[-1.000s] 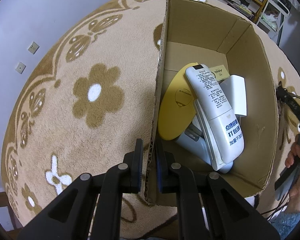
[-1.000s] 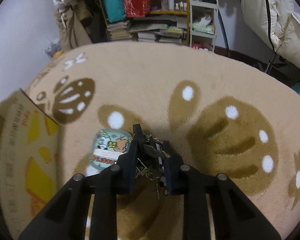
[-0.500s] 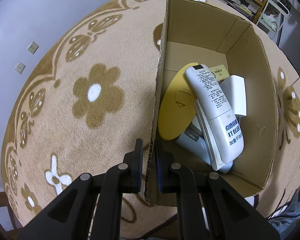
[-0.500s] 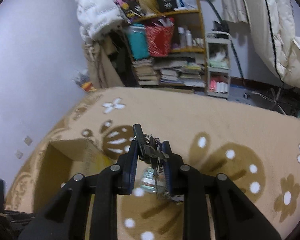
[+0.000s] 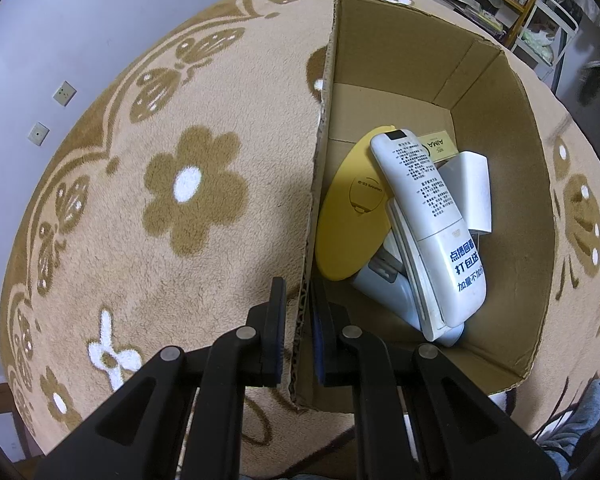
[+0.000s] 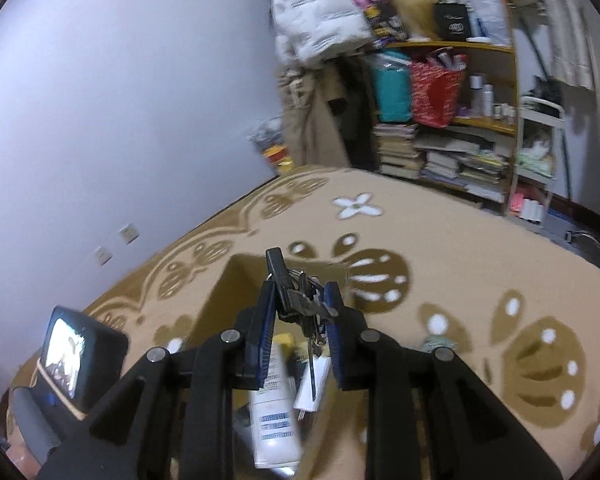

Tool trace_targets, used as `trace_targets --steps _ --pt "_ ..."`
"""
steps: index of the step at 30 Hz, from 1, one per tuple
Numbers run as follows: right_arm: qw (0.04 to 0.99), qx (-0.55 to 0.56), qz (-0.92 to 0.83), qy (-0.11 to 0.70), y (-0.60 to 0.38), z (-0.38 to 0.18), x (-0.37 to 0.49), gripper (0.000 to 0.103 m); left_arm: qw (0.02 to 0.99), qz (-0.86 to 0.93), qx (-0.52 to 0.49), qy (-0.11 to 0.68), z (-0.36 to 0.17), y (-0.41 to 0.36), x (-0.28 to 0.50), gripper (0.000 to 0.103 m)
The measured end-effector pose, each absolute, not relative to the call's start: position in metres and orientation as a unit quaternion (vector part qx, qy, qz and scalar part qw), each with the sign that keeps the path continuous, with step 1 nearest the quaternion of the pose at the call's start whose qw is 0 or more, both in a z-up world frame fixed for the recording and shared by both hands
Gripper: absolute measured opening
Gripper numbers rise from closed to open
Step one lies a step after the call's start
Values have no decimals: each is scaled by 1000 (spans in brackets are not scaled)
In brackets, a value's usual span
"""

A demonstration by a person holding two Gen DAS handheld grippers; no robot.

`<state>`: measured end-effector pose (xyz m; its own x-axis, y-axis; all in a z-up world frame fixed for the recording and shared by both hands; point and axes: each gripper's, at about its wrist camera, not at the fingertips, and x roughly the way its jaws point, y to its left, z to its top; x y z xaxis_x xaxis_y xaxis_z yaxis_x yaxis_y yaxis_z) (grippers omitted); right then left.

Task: Organize rigid objects
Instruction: 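Carry the key ring into the box and open the right tool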

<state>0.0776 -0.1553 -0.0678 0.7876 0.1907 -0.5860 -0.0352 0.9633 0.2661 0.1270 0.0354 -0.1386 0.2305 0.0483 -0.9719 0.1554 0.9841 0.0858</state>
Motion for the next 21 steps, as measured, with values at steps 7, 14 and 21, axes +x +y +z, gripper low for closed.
trace_targets --steps 7,14,21 --pt "923 116 93 355 -134 -101 89 26 780 -35 82 619 -139 36 127 11" --pt "915 100 90 381 -125 -119 93 26 780 -36 80 620 -139 35 128 11" --pt "912 93 79 392 -125 -127 97 26 780 -38 77 620 -139 37 129 11"
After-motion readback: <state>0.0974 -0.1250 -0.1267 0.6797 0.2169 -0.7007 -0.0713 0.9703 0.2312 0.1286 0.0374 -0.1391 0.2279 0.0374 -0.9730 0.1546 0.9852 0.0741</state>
